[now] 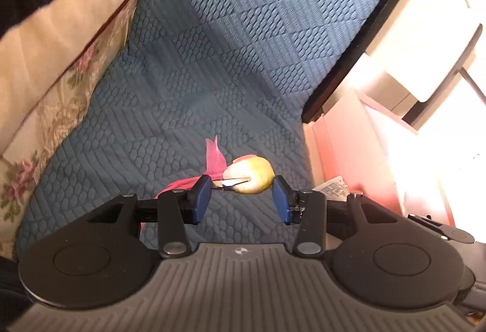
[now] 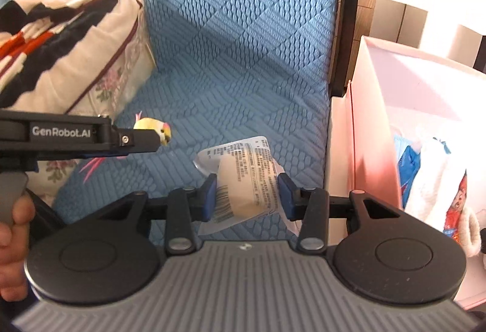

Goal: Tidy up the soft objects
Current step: 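Carry the feather toy and the packet over the pink box with both grippers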

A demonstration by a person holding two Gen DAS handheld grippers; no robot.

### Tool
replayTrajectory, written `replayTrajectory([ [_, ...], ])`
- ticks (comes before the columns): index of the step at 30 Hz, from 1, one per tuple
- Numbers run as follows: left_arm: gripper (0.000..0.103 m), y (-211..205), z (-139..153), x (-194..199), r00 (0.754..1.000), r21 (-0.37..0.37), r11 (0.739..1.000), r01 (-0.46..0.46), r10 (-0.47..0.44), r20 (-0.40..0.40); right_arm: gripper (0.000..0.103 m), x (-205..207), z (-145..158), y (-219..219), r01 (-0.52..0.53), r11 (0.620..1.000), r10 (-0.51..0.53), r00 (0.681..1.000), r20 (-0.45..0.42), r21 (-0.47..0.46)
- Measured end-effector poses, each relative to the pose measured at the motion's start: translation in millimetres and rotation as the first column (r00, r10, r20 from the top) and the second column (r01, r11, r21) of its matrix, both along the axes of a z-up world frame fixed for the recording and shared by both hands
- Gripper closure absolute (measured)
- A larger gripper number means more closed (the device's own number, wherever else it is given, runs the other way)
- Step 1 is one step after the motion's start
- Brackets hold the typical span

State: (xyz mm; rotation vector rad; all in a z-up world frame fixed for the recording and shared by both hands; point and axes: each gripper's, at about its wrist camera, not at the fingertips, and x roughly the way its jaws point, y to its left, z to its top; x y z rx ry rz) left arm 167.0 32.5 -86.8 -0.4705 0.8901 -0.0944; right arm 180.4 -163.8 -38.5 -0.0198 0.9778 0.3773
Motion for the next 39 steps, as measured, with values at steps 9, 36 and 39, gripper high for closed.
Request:
replayTrajectory([
  [9, 0.053, -18.4, 45.8, 0.7, 0.996, 0.004, 0.999, 0.045, -0.045, 0.071, 0.058, 6.3, 46.5, -20.3, 0.016, 0.999, -0.018, 0.998, 0.064, 0.037],
  [36, 0.053, -112.4, 152.6, 24.5, 0.967, 0.022, 0.994, 0.109, -0.111, 0.23, 0.057, 29.0, 154.7, -119.4, 0.065, 0.993, -0.085, 0.972, 0.221, 0.094],
  [39, 0.053, -131.1, 153.5, 29.2, 0.963, 0.02, 0.991, 0.135, -0.136, 0.234, 0.057, 28.2, 155.9, -134.6, 0.075, 0.993, -0.094, 0.967, 0.237, 0.086],
])
